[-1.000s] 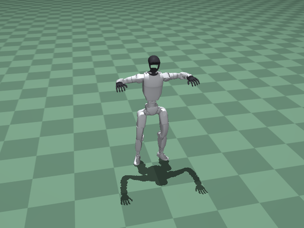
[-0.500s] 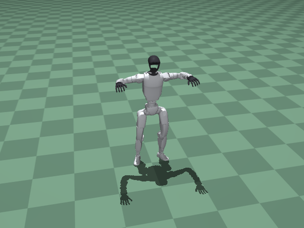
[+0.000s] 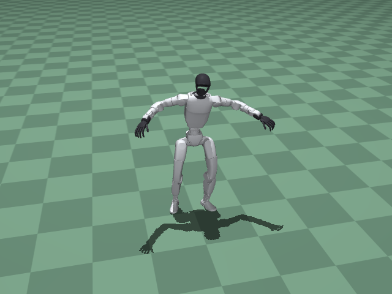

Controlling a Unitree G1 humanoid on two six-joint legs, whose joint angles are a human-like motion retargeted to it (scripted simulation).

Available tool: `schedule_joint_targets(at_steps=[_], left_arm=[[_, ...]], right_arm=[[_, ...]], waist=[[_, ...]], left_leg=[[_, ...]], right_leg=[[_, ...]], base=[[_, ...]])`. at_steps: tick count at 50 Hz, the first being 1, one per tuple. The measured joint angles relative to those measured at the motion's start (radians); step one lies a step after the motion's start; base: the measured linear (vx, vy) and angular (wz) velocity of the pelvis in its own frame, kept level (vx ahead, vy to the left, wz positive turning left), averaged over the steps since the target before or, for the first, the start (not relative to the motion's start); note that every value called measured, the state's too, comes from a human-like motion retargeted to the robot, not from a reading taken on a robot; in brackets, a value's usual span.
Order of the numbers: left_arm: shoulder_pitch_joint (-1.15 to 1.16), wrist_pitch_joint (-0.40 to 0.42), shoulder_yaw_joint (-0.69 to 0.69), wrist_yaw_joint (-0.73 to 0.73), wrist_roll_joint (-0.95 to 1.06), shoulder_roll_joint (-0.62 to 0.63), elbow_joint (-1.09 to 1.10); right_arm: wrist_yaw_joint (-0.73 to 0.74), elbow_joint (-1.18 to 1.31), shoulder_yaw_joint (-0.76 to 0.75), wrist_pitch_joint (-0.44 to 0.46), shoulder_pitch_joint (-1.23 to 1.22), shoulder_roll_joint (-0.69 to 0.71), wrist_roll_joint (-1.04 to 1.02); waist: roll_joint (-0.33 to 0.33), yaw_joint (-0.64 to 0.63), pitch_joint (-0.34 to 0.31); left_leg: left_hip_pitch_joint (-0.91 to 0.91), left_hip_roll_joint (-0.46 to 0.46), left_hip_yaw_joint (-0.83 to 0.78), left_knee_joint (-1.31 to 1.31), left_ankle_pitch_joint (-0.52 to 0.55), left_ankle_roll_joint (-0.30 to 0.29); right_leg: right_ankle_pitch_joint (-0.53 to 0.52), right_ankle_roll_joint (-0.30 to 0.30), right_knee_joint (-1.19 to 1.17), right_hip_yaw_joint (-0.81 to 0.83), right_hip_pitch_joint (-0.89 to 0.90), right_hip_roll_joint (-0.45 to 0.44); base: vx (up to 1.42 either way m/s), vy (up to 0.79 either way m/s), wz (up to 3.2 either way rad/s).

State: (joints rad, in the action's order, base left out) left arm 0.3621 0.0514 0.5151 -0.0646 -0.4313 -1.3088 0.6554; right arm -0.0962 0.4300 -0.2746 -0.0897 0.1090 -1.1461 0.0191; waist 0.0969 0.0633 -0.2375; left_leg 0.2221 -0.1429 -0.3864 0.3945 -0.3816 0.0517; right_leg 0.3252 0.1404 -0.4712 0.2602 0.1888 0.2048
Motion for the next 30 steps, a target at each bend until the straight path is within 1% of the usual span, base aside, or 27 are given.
schedule_joint_targets(at_steps=[2, 5, 7, 8, 10, 12, 15, 17, 20, 22, 24, 25, 27, 28, 30], left_arm=[[-0.016, -0.005, -0.045, -0.016, -0.018, 0.016, 0.084], [-0.012, -0.008, -0.066, -0.013, -0.026, 0.055, 0.184], [0.009, -0.011, -0.048, -0.008, -0.014, 0.082, 0.237], [0.022, -0.013, -0.036, -0.007, -0.002, 0.093, 0.262], [0.048, -0.015, -0.015, -0.012, 0.034, 0.109, 0.315], [0.068, -0.015, 0.001, -0.020, 0.092, 0.108, 0.373], [0.080, -0.020, 0.023, -0.020, 0.198, 0.083, 0.461], [0.073, -0.026, 0.041, -0.016, 0.255, 0.058, 0.510], [0.044, -0.054, 0.067, -0.017, 0.310, 0.021, 0.573], [0.027, -0.083, 0.083, -0.023, 0.321, 0.004, 0.601], [0.016, -0.099, 0.087, -0.030, 0.317, -0.004, 0.620], [0.009, -0.102, 0.085, -0.033, 0.313, -0.006, 0.628], [-0.014, -0.102, 0.066, -0.025, 0.297, 0.004, 0.633], [-0.027, -0.099, 0.051, -0.017, 0.295, 0.013, 0.632], [-0.068, -0.091, 0.002, 0.005, 0.312, 0.041, 0.631]], right_arm=[[0.005, 0.059, 0.020, -0.003, 0.003, 0.003, 0.010], [0.032, 0.149, 0.016, -0.010, 0.027, 0.001, 0.004], [0.043, 0.211, 0.002, -0.009, 0.047, -0.004, -0.004], [0.044, 0.242, -0.004, -0.007, 0.056, -0.007, -0.005], [0.044, 0.302, -0.013, 0.003, 0.075, -0.019, 0.001], [0.044, 0.369, -0.018, 0.013, 0.084, -0.041, 0.023], [0.064, 0.473, -0.020, 0.022, 0.087, -0.093, 0.079], [0.082, 0.539, -0.028, 0.024, 0.088, -0.135, 0.121], [0.103, 0.625, -0.055, 0.038, 0.080, -0.191, 0.177], [0.118, 0.656, -0.083, 0.058, 0.067, -0.208, 0.189], [0.132, 0.665, -0.101, 0.067, 0.057, -0.209, 0.180], [0.140, 0.665, -0.108, 0.069, 0.051, -0.204, 0.168], [0.168, 0.647, -0.110, 0.060, 0.049, -0.184, 0.136], [0.182, 0.634, -0.110, 0.057, 0.049, -0.169, 0.115], [0.209, 0.602, -0.104, 0.059, 0.048, -0.134, 0.073]], waist=[[-0.003, -0.011, 0.000], [-0.013, -0.046, 0.023], [-0.019, -0.075, 0.049], [-0.022, -0.088, 0.062], [-0.029, -0.108, 0.087], [-0.039, -0.122, 0.101], [-0.049, -0.136, 0.089], [-0.044, -0.140, 0.054], [-0.026, -0.133, -0.013], [-0.015, -0.123, -0.036], [-0.002, -0.106, -0.035], [0.004, -0.097, -0.029], [0.010, -0.064, 0.014], [0.014, -0.045, 0.042], [0.025, -0.004, 0.101]], left_leg=[[0.026, -0.016, -0.004, 0.043, 0.002, 0.001], [0.037, -0.028, -0.017, 0.036, 0.020, 0.013], [0.028, -0.026, -0.031, -0.022, 0.060, 0.021], [0.022, -0.025, -0.038, -0.058, 0.090, 0.023], [0.017, -0.023, -0.044, -0.122, 0.158, 0.019], [0.020, -0.026, -0.040, -0.175, 0.236, 0.001], [0.050, -0.034, -0.014, -0.208, 0.327, -0.016], [0.100, -0.027, 0.051, -0.137, 0.305, -0.014], [0.197, -0.010, 0.144, 0.150, 0.140, 0.001], [0.233, -0.027, 0.137, 0.386, 0.031, 0.029], [0.233, -0.032, 0.134, 0.573, -0.044, 0.056], [0.223, -0.026, 0.140, 0.648, -0.073, 0.063], [0.182, 0.007, 0.163, 0.700, -0.088, 0.052], [0.147, 0.027, 0.166, 0.692, -0.089, 0.047], [0.062, 0.072, 0.164, 0.619, -0.074, 0.039]], right_leg=[[0.051, -0.017, -0.122, -0.037, 0.002, -0.004], [0.106, -0.027, -0.295, -0.124, 0.004, -0.022], [0.104, -0.027, -0.355, -0.182, -0.009, -0.042], [0.083, -0.027, -0.364, -0.210, -0.021, -0.054], [0.011, -0.026, -0.336, -0.257, -0.058, -0.079], [-0.014, -0.026, -0.241, -0.280, -0.103, -0.097], [0.063, -0.036, -0.088, -0.279, -0.155, -0.107], [0.125, -0.056, -0.039, -0.253, -0.169, -0.095], [0.202, -0.086, -0.059, -0.223, -0.151, -0.068], [0.218, -0.089, -0.115, -0.220, -0.104, -0.062], [0.200, -0.079, -0.132, -0.214, -0.066, -0.059], [0.183, -0.073, -0.123, -0.209, -0.054, -0.059], [0.093, -0.056, -0.027, -0.195, -0.044, -0.067], [0.031, -0.046, 0.041, -0.187, -0.047, -0.067], [-0.134, -0.026, 0.202, -0.175, -0.060, -0.060]], base=[[-0.26, -0.01, -0.12], [-0.27, -0.05, -0.36], [-0.33, -0.11, -0.47], [-0.37, -0.15, -0.40], [-0.43, -0.19, -0.27], [-0.51, -0.24, -0.12], [-0.63, -0.29, 0.03], [-0.72, -0.27, 0.18], [-0.73, -0.23, 0.29], [-0.66, -0.21, 0.25], [-0.61, -0.17, 0.26], [-0.58, -0.13, 0.34], [-0.58, -0.09, 0.49], [-0.59, -0.04, 0.60], [-0.62, 0.00, 0.61]])
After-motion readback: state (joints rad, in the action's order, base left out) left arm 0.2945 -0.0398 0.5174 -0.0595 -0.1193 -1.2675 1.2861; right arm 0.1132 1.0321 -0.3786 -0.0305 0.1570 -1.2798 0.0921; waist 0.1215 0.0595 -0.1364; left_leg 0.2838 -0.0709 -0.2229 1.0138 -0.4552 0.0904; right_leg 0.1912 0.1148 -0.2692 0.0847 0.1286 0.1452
